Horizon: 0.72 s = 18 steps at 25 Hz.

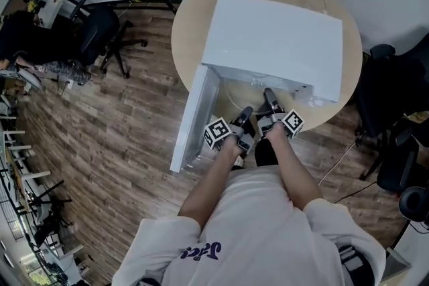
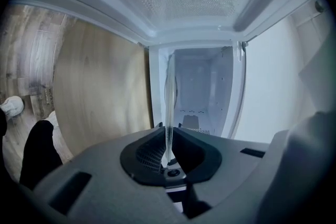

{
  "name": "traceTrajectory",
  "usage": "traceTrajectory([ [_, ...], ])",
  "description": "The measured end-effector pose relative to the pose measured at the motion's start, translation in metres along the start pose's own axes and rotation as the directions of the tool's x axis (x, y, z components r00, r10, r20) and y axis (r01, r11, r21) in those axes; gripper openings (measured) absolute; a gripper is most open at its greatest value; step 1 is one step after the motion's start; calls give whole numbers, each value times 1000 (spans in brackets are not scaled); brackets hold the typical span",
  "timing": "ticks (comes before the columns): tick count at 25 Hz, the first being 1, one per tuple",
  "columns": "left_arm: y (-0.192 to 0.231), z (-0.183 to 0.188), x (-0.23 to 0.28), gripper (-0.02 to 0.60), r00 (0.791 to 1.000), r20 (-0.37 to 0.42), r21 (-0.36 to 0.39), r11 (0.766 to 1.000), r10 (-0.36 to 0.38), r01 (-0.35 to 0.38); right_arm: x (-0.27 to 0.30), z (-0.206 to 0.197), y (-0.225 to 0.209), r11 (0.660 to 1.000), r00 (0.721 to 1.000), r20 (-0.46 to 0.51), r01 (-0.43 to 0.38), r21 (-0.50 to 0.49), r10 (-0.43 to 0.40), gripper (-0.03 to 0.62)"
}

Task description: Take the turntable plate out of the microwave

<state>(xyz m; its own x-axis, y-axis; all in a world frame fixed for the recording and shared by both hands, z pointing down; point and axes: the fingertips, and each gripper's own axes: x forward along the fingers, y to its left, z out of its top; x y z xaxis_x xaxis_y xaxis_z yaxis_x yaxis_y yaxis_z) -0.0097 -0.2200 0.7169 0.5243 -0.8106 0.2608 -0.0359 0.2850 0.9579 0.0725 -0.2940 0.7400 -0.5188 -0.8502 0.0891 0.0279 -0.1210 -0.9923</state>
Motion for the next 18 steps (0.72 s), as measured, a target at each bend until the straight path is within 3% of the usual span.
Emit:
traceTrajectory([
  [4, 3, -3, -4, 37, 1000, -8, 5, 1000, 10, -10, 1, 0, 0, 1000, 1000, -1, 12, -4, -12, 64],
  [12, 9, -9, -20, 38, 999, -35, -20, 1000, -7, 7, -9, -14, -2, 996, 995, -42, 89, 21, -88, 32],
  [18, 2, -20, -29, 43, 994, -93, 64, 996, -60, 66, -27, -16, 8, 998, 998, -18, 57, 33, -57, 32],
])
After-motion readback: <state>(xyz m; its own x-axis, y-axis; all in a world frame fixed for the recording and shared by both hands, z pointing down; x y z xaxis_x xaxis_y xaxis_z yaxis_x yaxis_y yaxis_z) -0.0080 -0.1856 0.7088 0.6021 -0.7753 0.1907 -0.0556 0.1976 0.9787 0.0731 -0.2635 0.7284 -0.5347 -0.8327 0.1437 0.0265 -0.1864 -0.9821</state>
